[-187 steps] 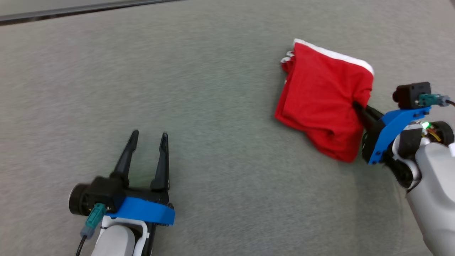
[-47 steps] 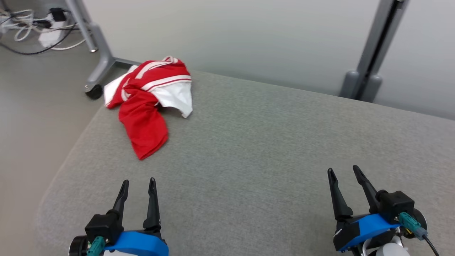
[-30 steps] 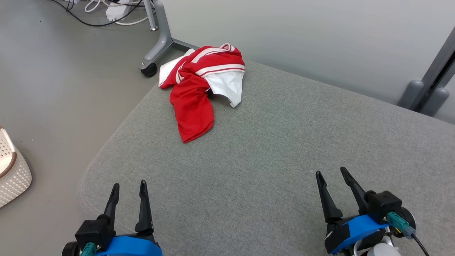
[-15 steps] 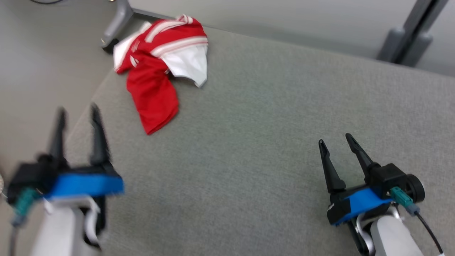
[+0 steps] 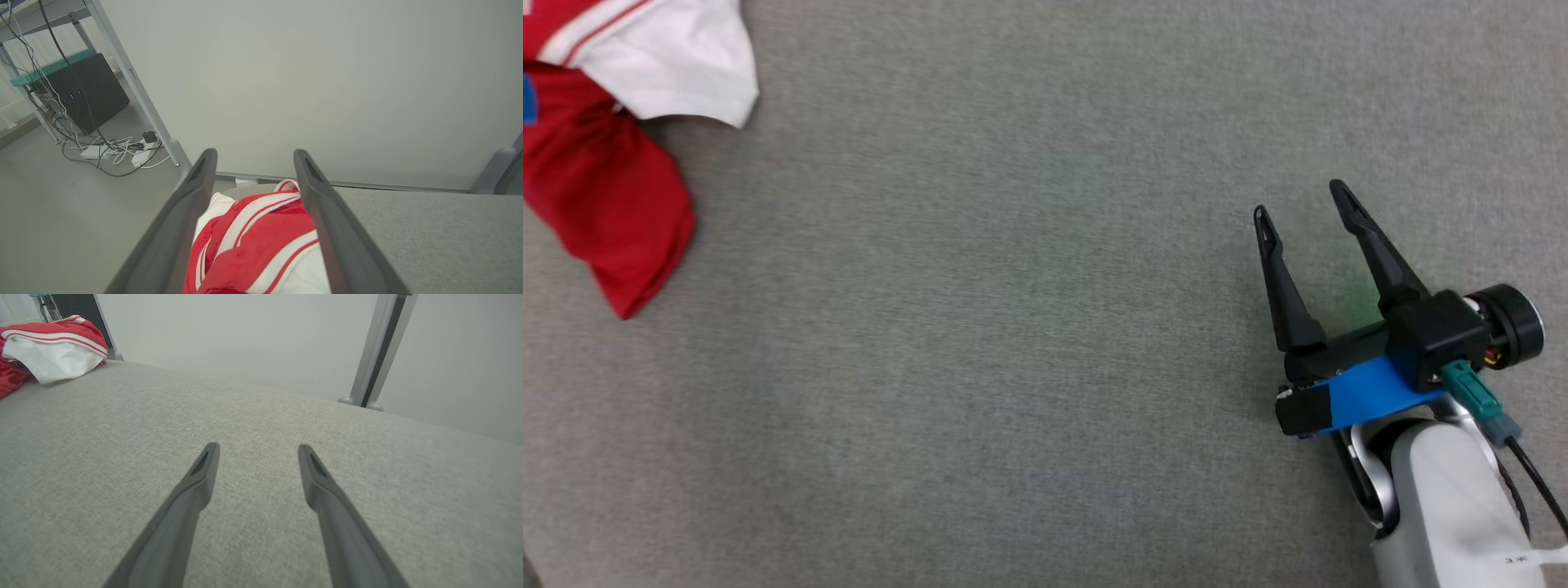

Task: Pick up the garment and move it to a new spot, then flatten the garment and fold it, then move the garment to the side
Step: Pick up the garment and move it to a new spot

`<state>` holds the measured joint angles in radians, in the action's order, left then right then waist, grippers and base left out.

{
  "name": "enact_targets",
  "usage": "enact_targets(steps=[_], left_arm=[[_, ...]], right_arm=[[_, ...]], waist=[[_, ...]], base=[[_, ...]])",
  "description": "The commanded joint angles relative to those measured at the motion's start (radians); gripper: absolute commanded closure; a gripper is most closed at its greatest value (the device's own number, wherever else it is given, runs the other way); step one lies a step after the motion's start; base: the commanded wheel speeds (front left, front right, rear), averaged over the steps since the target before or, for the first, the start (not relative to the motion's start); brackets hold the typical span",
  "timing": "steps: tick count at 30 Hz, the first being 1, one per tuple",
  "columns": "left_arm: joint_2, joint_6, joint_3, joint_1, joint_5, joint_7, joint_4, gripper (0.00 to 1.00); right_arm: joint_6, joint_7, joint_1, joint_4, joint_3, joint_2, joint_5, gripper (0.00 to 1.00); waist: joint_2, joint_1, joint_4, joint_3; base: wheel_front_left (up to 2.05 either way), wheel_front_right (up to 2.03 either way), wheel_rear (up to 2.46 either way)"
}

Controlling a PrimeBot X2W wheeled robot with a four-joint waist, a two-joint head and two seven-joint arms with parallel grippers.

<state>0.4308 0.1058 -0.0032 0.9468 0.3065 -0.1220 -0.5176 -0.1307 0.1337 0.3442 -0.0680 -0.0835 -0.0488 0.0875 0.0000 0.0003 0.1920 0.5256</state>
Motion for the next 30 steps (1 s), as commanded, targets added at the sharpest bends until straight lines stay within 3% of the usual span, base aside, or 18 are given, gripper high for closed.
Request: enact_targets(steps=[1, 9, 17, 18, 20, 30], left_arm=[[0.003, 0.0, -0.004, 0.005, -0.007, -0.004, -0.018, 0.0], [0.038, -0.004, -0.039, 0.062, -0.035, -0.04, -0.299, 0.0], [0.033, 0.017, -0.098, 0.089, -0.029, -0.087, -0.416, 0.0], [0.032, 0.019, -0.103, 0.092, -0.027, -0.083, -0.425, 0.26], [0.03, 0.021, -0.117, 0.098, -0.028, -0.068, -0.44, 1.0], [0.067, 0.024, -0.163, 0.097, -0.004, 0.015, -0.488, 1.0]], right_arm=[[0.0, -0.002, -0.007, 0.012, 0.002, -0.003, 0.005, 0.0], [0.0, -0.034, -0.047, 0.121, 0.028, -0.003, 0.027, 0.0], [0.0, -0.029, -0.05, 0.135, 0.016, -0.003, 0.009, 0.0], [0.0, -0.026, -0.047, 0.133, 0.016, -0.003, 0.008, 0.0], [0.0, -0.022, -0.04, 0.127, 0.015, -0.003, 0.004, 0.0], [0.0, 0.0, -0.018, 0.094, 0.011, -0.003, -0.012, 0.0]], waist=[[0.0, -0.0003, -0.004, 0.008], [0.0, -0.0003, -0.06, 0.11], [0.0, -0.0003, -0.066, 0.135], [0.0, -0.0003, -0.066, 0.135], [0.0, -0.0003, -0.063, 0.132], [0.0, -0.0003, -0.053, 0.086]], base=[[0.0, 0.0, 0.0], [0.0, 0.0, 0.0], [0.0, 0.0, 0.0], [0.0, 0.0, 0.0], [0.0, 0.0, 0.0], [0.0, 0.0, 0.0]])
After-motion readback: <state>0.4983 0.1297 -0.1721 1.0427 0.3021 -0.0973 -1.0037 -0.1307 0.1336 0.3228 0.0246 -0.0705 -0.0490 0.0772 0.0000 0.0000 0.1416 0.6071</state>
